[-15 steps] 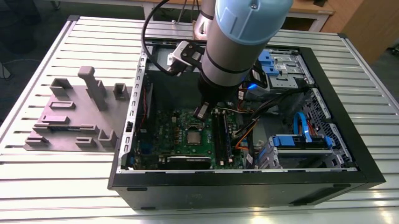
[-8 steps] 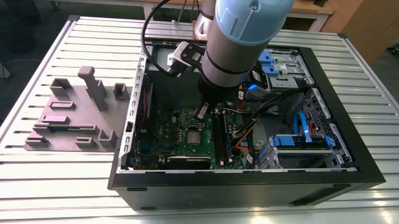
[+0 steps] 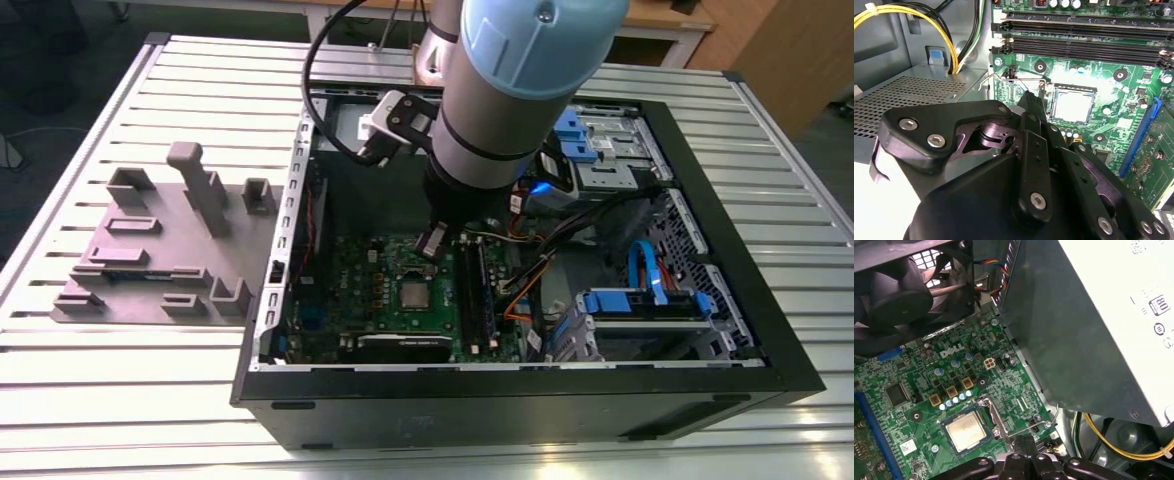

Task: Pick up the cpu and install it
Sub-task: 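Close the cpu cover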

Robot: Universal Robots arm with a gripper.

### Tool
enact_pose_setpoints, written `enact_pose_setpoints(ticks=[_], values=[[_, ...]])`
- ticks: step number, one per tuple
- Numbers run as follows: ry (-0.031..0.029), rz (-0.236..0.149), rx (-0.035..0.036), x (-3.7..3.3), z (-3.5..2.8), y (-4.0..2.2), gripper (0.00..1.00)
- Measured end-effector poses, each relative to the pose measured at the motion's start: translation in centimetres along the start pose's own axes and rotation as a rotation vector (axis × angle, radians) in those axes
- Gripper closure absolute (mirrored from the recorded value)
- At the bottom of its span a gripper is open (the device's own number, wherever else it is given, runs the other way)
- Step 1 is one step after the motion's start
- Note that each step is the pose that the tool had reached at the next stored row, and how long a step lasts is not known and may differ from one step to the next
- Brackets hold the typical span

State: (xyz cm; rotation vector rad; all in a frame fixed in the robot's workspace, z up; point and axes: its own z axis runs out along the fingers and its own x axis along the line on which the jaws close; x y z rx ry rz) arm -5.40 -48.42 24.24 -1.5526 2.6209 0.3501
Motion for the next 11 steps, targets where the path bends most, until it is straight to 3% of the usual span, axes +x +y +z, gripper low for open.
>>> enact_pose_setpoints(ticks=[11], values=[[0.0053,0.0,0.003,0.1,-0.02,-0.05,0.89]])
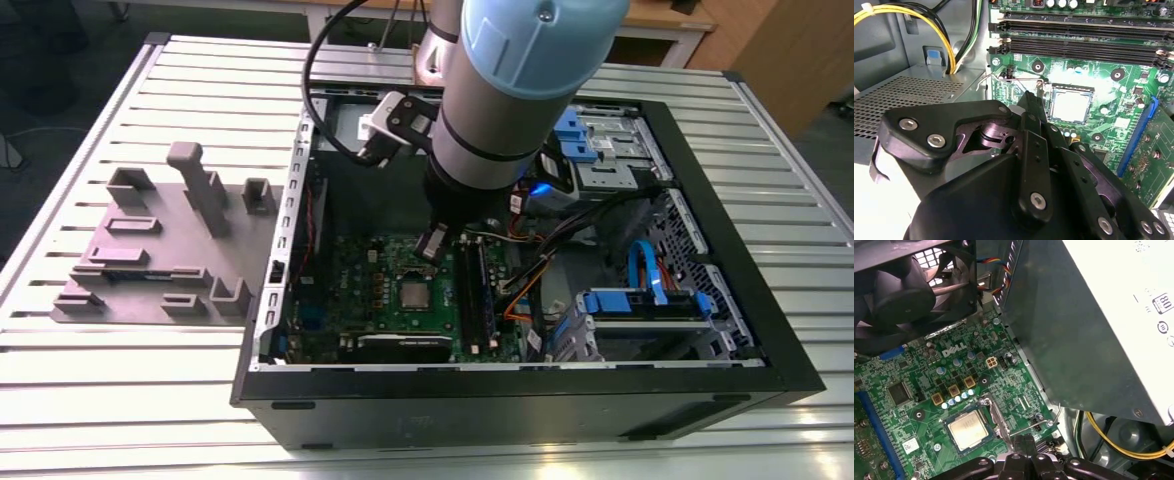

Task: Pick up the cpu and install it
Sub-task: 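Close the cpu cover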

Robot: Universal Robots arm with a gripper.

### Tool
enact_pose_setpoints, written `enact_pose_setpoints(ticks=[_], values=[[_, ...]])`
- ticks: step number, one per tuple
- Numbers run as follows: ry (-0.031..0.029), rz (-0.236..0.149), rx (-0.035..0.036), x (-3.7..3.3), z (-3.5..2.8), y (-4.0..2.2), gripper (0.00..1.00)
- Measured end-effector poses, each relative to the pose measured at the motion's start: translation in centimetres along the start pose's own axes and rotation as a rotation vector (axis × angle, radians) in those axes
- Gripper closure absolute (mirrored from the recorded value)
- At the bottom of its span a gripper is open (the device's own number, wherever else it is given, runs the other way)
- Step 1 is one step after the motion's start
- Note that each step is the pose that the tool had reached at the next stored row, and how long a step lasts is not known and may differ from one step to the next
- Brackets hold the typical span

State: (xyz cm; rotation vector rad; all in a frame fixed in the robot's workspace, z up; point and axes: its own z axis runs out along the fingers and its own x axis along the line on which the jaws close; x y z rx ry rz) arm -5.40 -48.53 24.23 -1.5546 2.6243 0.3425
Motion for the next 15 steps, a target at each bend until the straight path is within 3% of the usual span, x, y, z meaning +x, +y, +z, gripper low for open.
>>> enact_pose_setpoints(ticks=[15], values=[[0.0034,0.0,0.0019,0.17,-0.05,-0.09,0.89]])
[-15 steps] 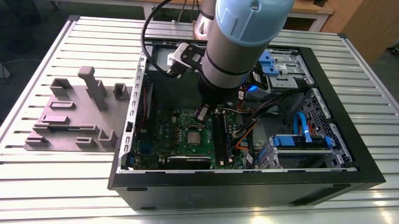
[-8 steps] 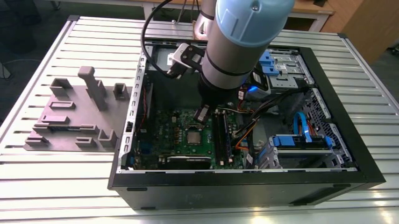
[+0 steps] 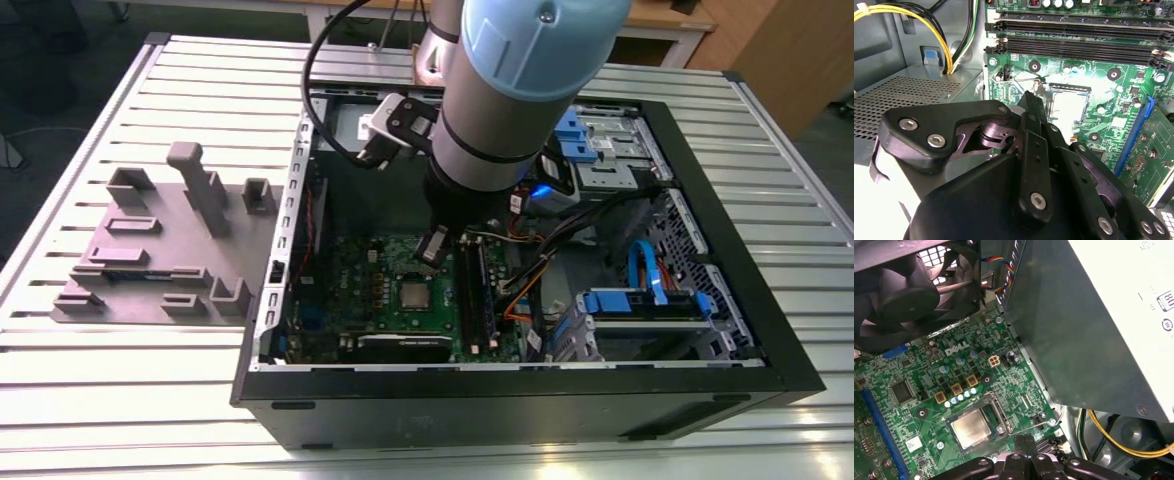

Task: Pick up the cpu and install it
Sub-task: 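Close the cpu cover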

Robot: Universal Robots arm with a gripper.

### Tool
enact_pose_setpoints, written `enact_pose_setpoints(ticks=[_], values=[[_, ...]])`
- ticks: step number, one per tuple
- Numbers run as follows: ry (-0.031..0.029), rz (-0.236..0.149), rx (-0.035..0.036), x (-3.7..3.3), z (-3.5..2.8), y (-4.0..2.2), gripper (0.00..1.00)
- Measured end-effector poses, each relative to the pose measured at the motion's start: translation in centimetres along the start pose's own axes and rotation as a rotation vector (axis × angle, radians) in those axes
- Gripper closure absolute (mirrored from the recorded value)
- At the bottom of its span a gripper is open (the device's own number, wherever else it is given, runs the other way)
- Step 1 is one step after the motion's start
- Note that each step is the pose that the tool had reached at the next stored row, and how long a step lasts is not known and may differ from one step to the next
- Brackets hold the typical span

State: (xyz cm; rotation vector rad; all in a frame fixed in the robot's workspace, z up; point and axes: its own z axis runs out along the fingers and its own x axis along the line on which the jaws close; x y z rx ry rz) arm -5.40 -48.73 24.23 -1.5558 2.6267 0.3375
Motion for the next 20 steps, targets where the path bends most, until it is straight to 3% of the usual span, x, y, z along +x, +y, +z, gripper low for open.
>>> enact_pose_setpoints(ticks=[16,20], values=[[0.0017,0.0,0.0011,0.13,-0.02,-0.02,0.89],[0.0017,0.0,0.0009,0.66,-0.14,-0.19,0.89]])
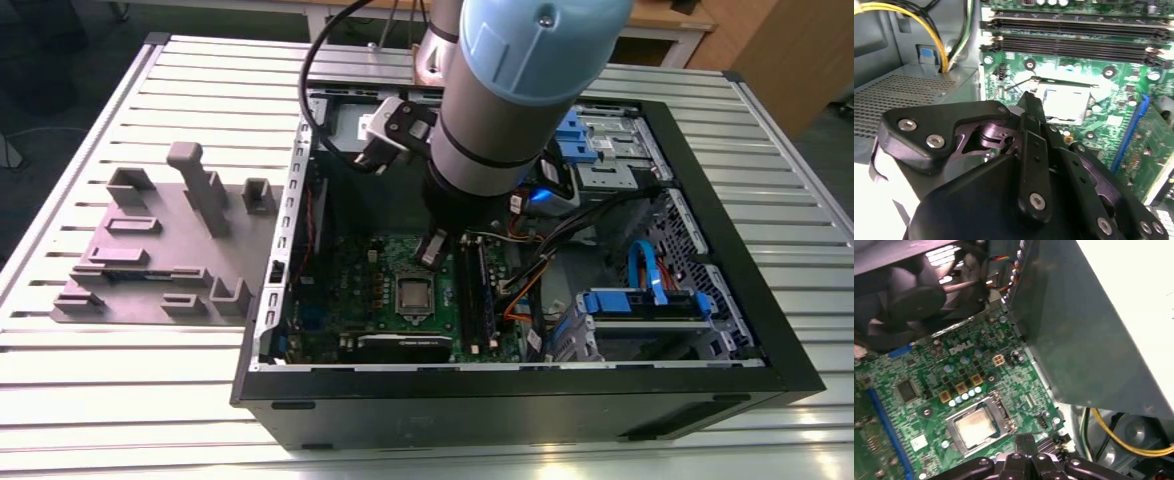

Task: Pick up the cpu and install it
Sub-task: 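Close the cpu cover, then install the first cpu locking lever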

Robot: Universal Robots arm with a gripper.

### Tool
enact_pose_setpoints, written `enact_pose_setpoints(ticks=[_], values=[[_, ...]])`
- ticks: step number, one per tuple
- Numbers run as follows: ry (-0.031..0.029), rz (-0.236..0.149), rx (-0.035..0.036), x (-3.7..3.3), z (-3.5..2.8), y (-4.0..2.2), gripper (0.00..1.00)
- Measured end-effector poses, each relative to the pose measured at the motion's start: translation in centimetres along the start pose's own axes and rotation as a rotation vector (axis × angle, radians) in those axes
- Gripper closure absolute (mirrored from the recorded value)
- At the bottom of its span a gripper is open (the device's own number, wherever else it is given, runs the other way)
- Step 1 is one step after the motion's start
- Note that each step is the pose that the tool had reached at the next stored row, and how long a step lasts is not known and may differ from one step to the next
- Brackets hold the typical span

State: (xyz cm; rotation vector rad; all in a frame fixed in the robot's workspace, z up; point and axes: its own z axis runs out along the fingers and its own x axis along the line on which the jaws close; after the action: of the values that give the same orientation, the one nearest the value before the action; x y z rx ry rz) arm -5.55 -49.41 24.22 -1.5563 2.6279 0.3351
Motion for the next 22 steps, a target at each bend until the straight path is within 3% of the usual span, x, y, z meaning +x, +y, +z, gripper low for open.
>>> enact_pose_setpoints(ticks=[3,4,7,8,13,22], values=[[0.0051,0.0,0.003,0.29,-0.07,-0.12,0.89],[0.011,0.001,0.0063,0.32,-0.07,-0.09,0.89],[0.0406,0.002,0.0232,0.39,-0.08,0.01,0.89],[0.0464,0.003,0.0266,0.41,-0.07,0.03,0.89],[0.0474,0.002,0.0286,1.11,-0.02,1.12,0.89],[0.0475,0.002,0.0286,1.21,-0.03,1.19,0.89]])
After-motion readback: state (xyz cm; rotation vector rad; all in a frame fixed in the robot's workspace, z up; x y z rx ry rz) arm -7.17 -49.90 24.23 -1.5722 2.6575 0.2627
